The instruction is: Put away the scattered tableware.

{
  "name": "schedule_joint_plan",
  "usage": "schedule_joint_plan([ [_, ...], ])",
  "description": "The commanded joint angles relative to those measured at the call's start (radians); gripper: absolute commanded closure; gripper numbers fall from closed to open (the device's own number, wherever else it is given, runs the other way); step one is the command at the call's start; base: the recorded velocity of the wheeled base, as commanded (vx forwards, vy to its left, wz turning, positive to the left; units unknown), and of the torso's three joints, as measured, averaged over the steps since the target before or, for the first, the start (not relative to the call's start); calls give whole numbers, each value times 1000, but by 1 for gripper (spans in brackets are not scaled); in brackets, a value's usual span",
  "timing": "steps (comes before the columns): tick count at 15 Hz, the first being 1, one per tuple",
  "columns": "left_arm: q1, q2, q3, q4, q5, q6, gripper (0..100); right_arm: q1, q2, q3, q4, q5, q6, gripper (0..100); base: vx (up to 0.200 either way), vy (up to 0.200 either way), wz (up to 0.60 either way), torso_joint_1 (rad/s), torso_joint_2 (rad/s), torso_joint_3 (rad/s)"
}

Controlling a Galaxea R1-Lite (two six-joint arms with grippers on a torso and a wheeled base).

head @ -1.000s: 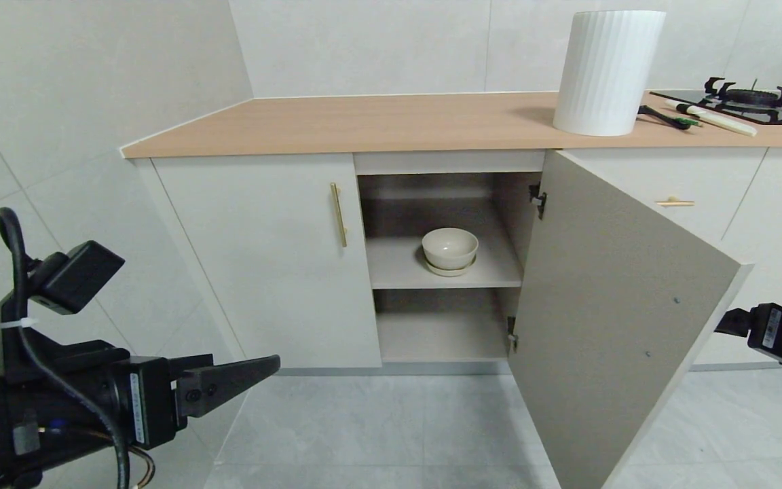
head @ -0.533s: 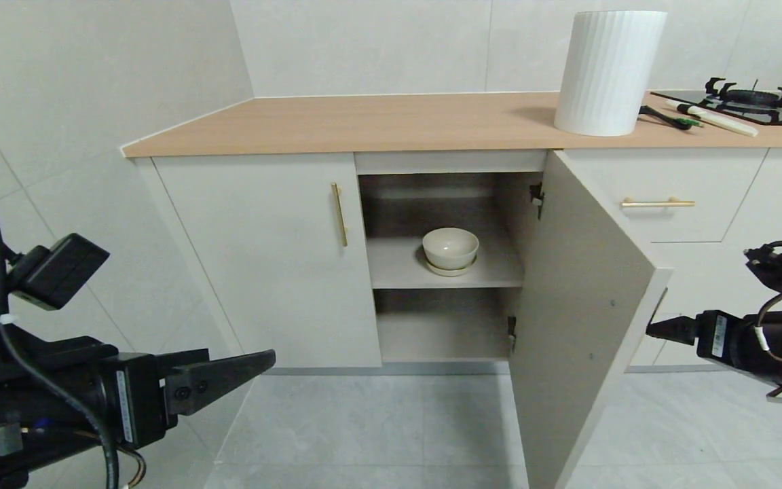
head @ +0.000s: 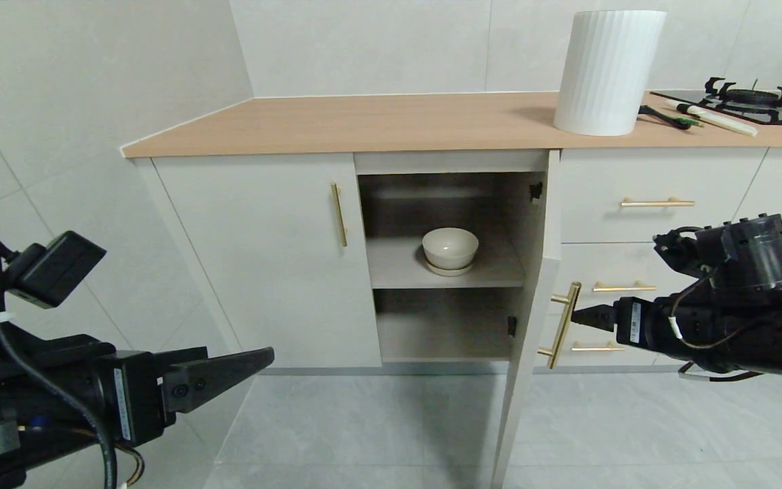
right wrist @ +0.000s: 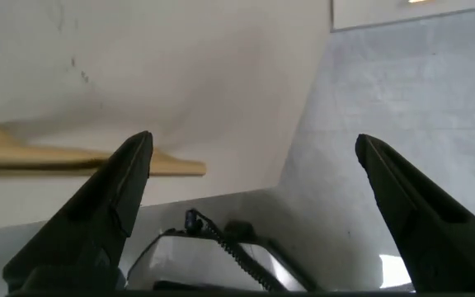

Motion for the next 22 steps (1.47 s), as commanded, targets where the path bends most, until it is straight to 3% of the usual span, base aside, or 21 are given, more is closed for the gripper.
schedule_joint_plan([
  [1, 0, 5, 0, 0, 0, 0, 0, 25, 76, -67, 0, -1, -3, 0, 0, 0, 0, 0, 0, 0],
  [17, 2, 9, -11, 0, 5, -8, 0, 81, 303, -289, -10, 35, 2, 0, 0, 0, 0, 0, 0, 0],
  [22, 2, 8, -4, 0, 4, -8, 0, 81, 395, -297, -217, 32, 54, 0, 0, 0, 0, 0, 0, 0],
])
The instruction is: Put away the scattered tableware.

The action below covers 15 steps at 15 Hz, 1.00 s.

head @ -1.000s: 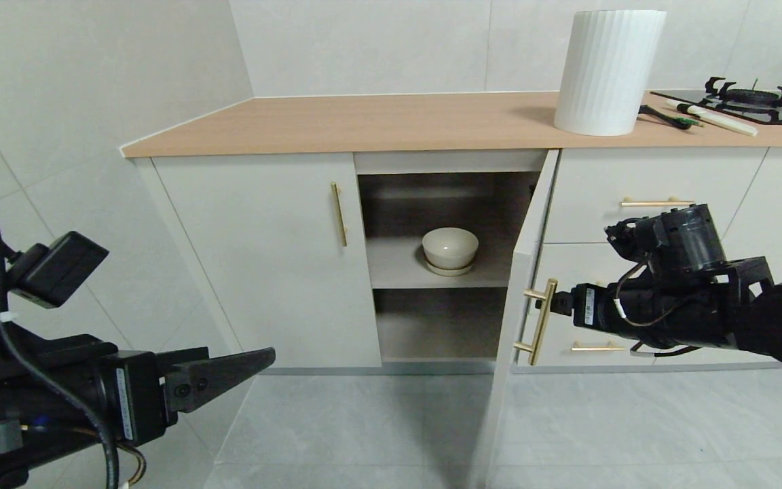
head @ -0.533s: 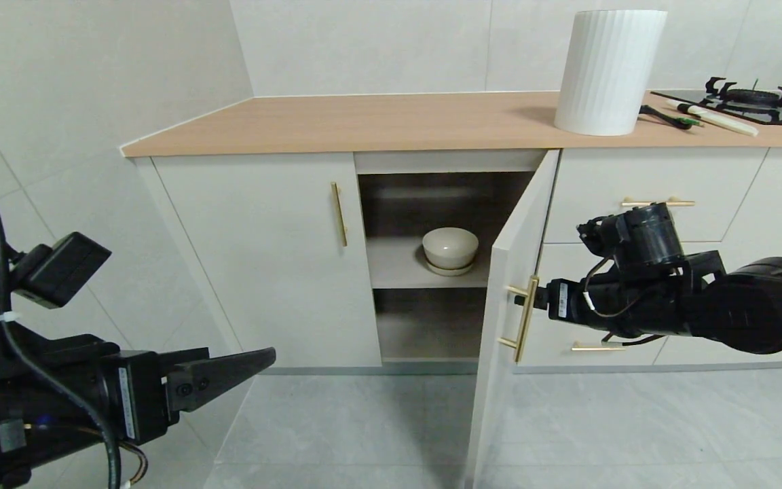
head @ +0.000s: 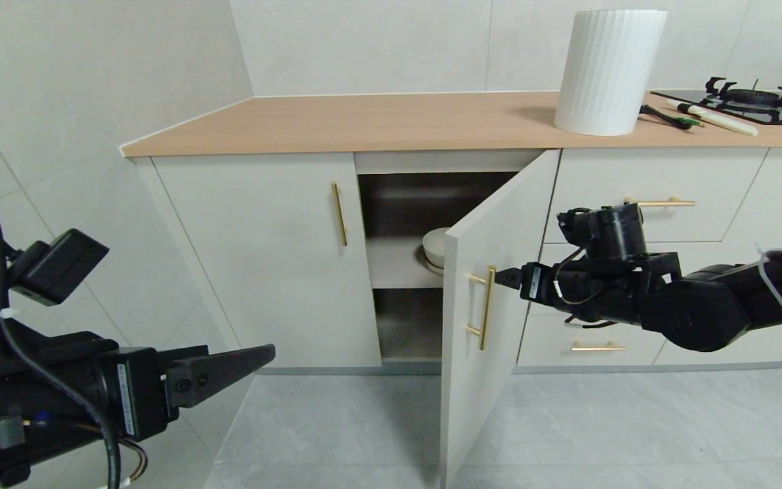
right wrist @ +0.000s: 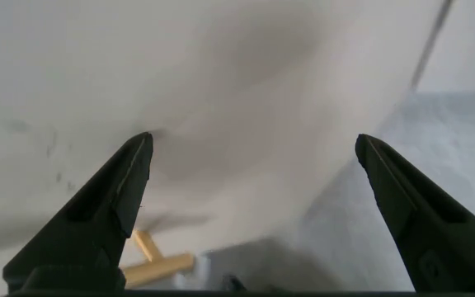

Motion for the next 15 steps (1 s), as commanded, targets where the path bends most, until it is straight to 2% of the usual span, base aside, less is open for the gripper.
schedule_joint_plan([
  [1, 0, 0, 1, -1, 0, 0, 0, 0, 41, -8, -5, 0, 15, 0, 0, 0, 0, 0, 0, 0],
  [5, 0, 1, 3, 2, -2, 1, 0, 0, 91, -47, -5, -8, 52, 0, 0, 0, 0, 0, 0, 0],
  [11, 0, 6, 1, 2, -3, 1, 0, 2, 126, -90, -6, -11, 107, 0, 200, 0, 0, 1, 2, 4],
  [13, 0, 6, 1, 2, -3, 0, 0, 2, 127, -90, -14, -11, 109, 0, 0, 0, 0, 0, 0, 0],
  [15, 0, 6, 1, 1, -3, 0, 0, 16, 146, -102, -72, -11, 170, 0, 0, 0, 0, 0, 0, 0],
])
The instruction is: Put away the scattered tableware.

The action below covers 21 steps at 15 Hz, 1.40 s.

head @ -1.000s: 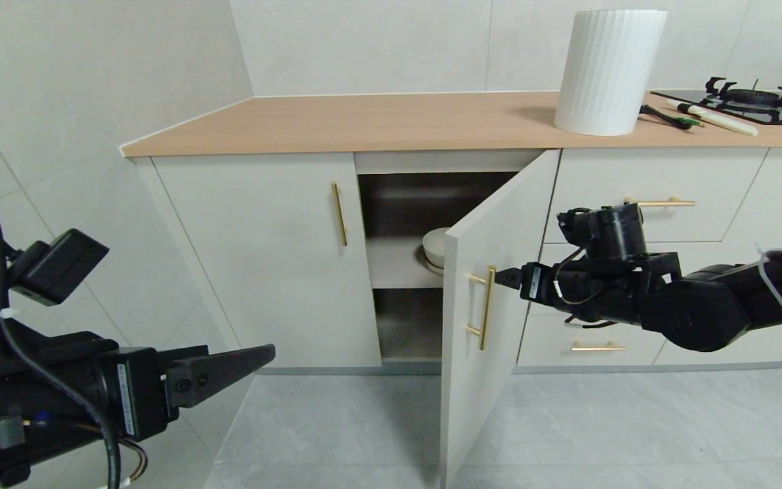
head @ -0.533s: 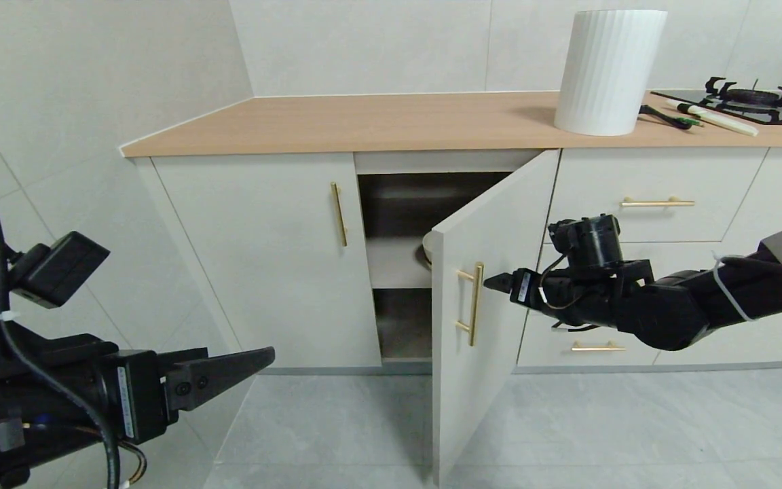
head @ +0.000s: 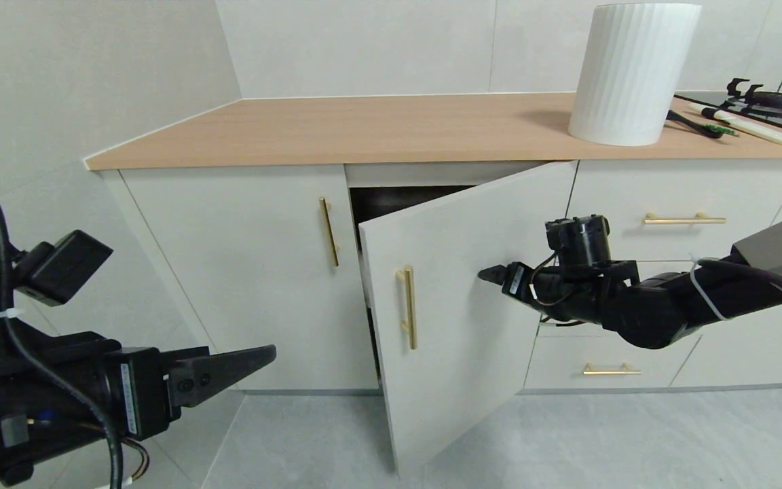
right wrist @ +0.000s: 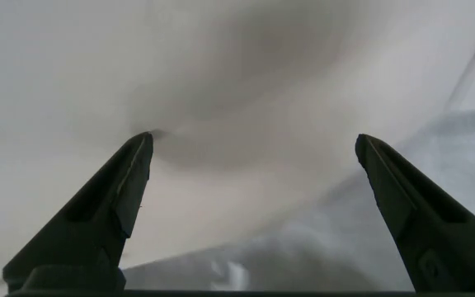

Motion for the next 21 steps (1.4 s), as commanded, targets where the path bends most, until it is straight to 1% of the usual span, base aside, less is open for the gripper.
schedule_joint_plan([
  [1, 0, 1, 0, -1, 0, 0, 0, 9, 28, -27, -18, -4, 43, 0, 0, 0, 0, 0, 0, 0],
  [3, 0, 1, 0, -2, 0, 0, 0, 9, 62, -76, -22, -32, 87, 0, 0, 0, 0, 0, 0, 0],
  [7, 0, 3, 0, -2, 0, 0, 0, 9, 161, -214, -25, -147, 199, 0, 0, 0, 0, 0, 0, 0],
  [9, 0, 4, 0, -2, 0, 0, 0, 6, 194, -265, -24, -173, 245, 0, 0, 0, 0, 0, 0, 0],
  [11, 0, 6, 2, -2, 0, 0, 0, 3, 232, -321, -24, -248, 273, 0, 0, 0, 0, 0, 0, 0],
  [15, 0, 19, 2, -2, 0, -2, 0, -23, 270, -383, -24, -262, 277, 0, 0, 0, 0, 0, 0, 0],
  [18, 0, 22, 2, -2, 0, -9, 0, -47, 286, -423, -22, -272, 279, 0, 0, 0, 0, 0, 0, 0],
  [21, 0, 26, 2, -2, 1, -9, 0, -60, 296, -444, -21, -277, 294, 0, 0, 0, 0, 0, 0, 0],
])
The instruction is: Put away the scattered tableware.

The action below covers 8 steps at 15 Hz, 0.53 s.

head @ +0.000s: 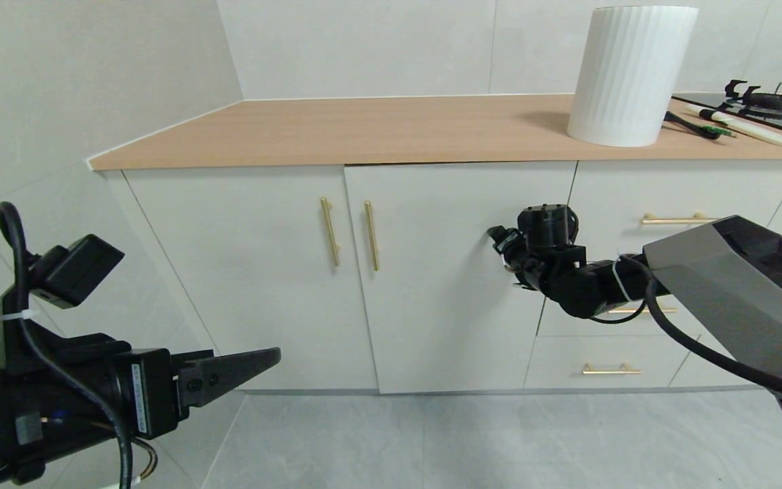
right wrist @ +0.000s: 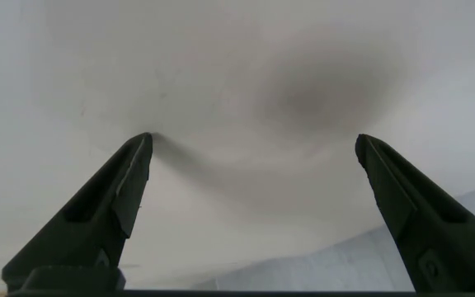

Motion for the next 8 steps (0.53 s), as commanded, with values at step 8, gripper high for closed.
schedule_joint_plan([
  [8, 0, 7, 0, -2, 0, 0, 0, -16, 25, -42, 5, -19, -1, 0, 0, 0, 0, 0, 0, 0],
])
